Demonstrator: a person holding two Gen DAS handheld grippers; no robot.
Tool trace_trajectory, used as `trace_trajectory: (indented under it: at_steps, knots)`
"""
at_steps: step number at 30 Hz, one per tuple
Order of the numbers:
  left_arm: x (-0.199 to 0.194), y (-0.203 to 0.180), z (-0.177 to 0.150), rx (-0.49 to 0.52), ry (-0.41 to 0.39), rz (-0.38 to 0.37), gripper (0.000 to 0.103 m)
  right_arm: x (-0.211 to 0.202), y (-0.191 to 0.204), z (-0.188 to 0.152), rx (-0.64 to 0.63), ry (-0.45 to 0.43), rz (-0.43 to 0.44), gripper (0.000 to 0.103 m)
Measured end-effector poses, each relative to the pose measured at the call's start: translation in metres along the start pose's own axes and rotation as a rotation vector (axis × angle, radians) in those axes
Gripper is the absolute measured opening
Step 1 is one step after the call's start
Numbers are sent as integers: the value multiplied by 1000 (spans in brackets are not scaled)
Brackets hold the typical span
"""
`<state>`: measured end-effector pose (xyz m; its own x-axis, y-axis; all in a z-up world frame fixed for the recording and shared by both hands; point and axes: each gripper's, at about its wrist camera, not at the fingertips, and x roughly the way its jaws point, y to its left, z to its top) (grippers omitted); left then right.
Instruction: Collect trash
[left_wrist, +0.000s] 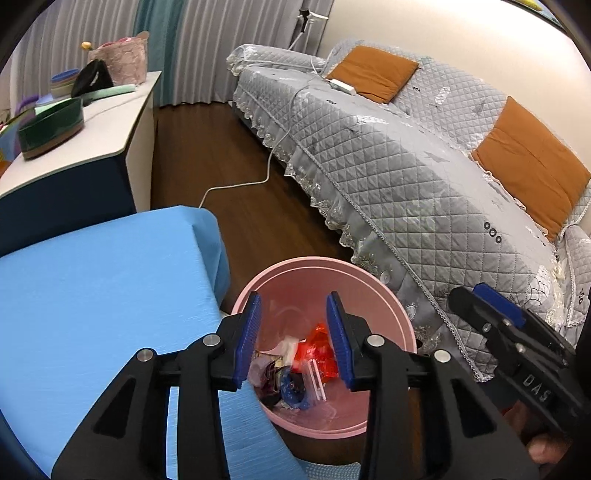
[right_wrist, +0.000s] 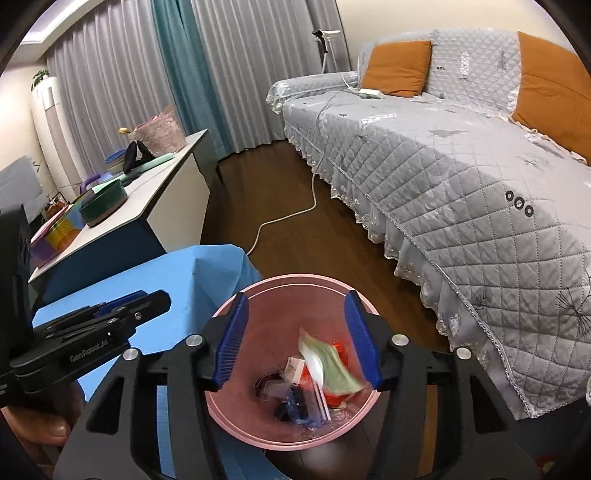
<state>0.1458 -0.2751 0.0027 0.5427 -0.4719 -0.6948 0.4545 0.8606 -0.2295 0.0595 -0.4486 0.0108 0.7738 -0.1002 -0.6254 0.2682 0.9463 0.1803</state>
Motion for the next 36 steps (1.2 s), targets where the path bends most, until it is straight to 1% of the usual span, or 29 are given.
trace_trajectory:
  at_steps: [3,4,5,6,7,8,9,11,14,16,18,23,25,27,29,32,36]
  knots:
    - [-3,5,-4,-8,0,15,36,1,1,-1,-3,4,-11,56]
    - [-5,6,-4,-10,0,20,37,1,-1,0,1,4,-13,58]
    - [-9,9,-5,-11,-3,27,39,1,-1,0,3,2,-16,63]
    - [-13,11,-7,-13,-9,34,41,-1,-1,1,6,-2,-20,66]
    - [-18,15,-8,-17,-16,42,44,-3,0,1,9,-10,-25,71]
    - [-22,18,-9,-21,-24,48,50,-5,0,2,12,-17,-29,77]
    - [-25,21,-9,-24,-30,54,54,-6,1,2,13,-24,-31,79]
    - [-39,28,-11,-32,-48,68,56,-12,4,1,11,-41,-32,85]
    - [-57,37,-14,-46,-73,82,64,-21,12,0,1,-62,-34,90]
    - [-70,43,-17,-56,-91,94,69,-28,19,-2,-11,-78,-38,92]
    - [-86,49,-22,-62,-109,114,76,-35,29,-4,-24,-85,-32,93]
    - [-129,66,-39,-78,-160,162,85,-64,61,-10,-88,-124,-3,96]
    - [-148,74,-48,-83,-176,183,86,-77,73,-13,-101,-140,1,97]
    - [-164,82,-57,-92,-194,209,90,-90,84,-19,-105,-147,7,98]
    - [-180,87,-65,-95,-212,238,90,-98,94,-26,-110,-145,3,98]
    - [-202,94,-83,-101,-238,288,95,-112,111,-41,-128,-139,13,98]
    - [-219,99,-104,-116,-237,319,95,-127,132,-63,-167,-134,13,98]
